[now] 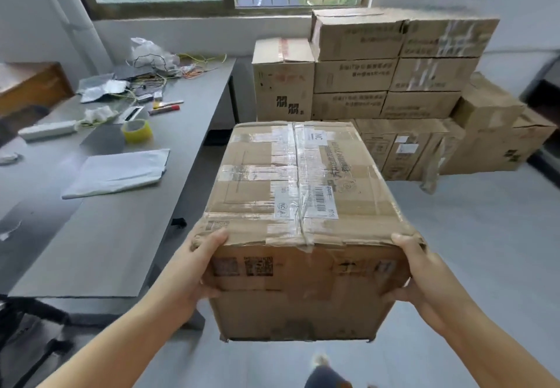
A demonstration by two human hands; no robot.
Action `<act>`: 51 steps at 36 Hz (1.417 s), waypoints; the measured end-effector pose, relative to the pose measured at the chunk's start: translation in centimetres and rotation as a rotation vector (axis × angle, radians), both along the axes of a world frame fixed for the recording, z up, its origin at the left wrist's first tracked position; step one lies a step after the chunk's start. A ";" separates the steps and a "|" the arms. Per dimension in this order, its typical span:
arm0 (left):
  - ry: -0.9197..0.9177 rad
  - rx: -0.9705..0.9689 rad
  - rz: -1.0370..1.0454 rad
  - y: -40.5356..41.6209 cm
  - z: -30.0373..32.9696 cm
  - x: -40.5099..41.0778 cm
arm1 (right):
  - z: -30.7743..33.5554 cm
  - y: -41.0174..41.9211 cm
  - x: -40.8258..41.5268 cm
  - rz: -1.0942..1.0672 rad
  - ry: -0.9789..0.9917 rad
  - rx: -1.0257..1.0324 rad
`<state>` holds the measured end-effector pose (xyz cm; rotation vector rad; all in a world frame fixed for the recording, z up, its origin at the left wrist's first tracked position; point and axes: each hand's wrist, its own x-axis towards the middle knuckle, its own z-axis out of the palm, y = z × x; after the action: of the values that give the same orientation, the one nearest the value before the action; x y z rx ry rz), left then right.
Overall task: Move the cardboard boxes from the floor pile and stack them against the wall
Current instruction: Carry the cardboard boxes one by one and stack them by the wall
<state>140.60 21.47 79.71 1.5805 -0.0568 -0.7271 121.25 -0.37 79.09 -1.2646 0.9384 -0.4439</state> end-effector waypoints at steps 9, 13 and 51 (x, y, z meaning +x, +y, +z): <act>-0.105 -0.074 -0.009 -11.9 -0.3 13.2 | 0.5 -12.4 13.4 0.048 -0.053 -0.079; -0.121 -0.121 0.044 -17.6 0.2 18.4 | 1.1 -18.5 19.1 0.088 -0.089 -0.088; -0.315 -0.145 -0.108 -57.9 11.7 77.1 | 11.7 -59.6 77.2 -0.015 -0.127 -0.142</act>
<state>217.71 -36.40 91.42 1.5482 -0.4202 -0.5384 198.44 -59.95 90.83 -1.3418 0.8213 -0.6043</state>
